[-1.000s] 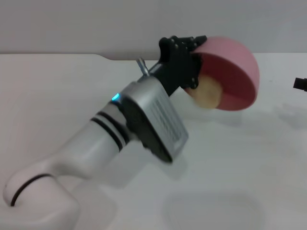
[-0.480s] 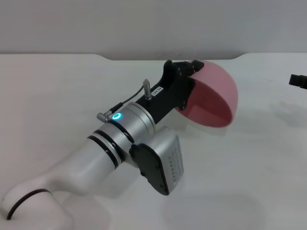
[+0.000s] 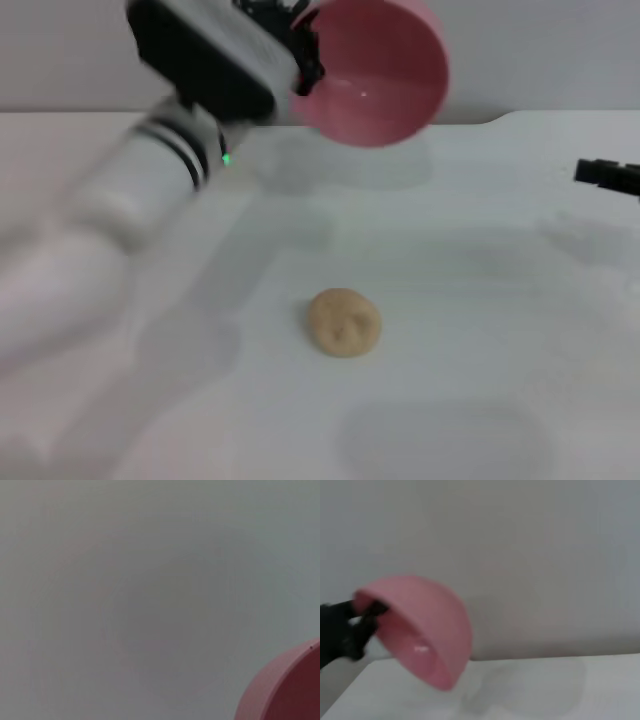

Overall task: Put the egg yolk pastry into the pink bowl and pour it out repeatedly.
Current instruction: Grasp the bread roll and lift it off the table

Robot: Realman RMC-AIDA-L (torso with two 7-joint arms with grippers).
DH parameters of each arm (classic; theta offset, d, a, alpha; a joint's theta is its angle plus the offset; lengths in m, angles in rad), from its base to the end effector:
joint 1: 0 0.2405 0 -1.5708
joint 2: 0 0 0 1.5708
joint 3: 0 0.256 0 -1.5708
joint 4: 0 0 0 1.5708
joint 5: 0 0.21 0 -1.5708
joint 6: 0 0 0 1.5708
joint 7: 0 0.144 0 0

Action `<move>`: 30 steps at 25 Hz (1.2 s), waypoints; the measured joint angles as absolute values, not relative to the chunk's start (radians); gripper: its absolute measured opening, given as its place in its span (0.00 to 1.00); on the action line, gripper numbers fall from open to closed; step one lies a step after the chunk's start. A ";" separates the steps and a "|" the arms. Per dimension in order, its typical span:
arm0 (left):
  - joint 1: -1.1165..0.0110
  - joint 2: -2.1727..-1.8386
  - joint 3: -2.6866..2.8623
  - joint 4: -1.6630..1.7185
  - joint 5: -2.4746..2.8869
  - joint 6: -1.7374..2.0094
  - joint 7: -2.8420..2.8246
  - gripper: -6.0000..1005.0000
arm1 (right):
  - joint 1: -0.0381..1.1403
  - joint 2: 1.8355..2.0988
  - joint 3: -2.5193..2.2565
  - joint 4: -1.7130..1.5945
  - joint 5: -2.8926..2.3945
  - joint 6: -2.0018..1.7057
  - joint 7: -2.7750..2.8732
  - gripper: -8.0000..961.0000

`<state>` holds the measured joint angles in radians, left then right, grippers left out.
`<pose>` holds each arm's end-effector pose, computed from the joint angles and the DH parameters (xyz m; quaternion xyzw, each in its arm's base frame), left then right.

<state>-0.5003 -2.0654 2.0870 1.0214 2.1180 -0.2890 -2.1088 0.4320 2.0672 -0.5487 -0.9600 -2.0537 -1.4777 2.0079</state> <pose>-0.1366 0.3996 -0.0656 -0.8307 -0.0035 -0.1454 0.5374 0.2981 0.3399 0.0820 -0.8154 0.4595 0.2568 0.2409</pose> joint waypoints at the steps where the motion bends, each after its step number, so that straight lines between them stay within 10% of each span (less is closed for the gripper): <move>1: -0.523 -2.065 1.974 1.031 2.113 -0.120 -2.139 0.00 | 0.435 2.067 -0.558 -0.959 -2.054 -1.476 2.005 0.51; 12: -0.669 -2.039 1.224 0.890 2.153 0.855 -2.259 0.00 | 0.547 2.068 -0.654 -0.790 -2.057 -1.399 1.818 0.54; 20: -0.629 -1.961 1.029 0.976 2.347 1.324 -2.587 0.00 | 0.675 2.071 -0.887 -0.638 -2.062 -1.270 1.741 0.56; 30: -0.532 -2.018 1.026 1.253 2.508 1.621 -2.692 0.00 | 0.788 2.080 -1.108 -0.511 -2.005 -1.160 1.741 0.70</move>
<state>-0.5322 -2.0182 1.0261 1.2532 2.5081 1.6214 -2.6919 0.7879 2.0797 -1.1082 -0.5110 -2.0048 -1.1602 1.7410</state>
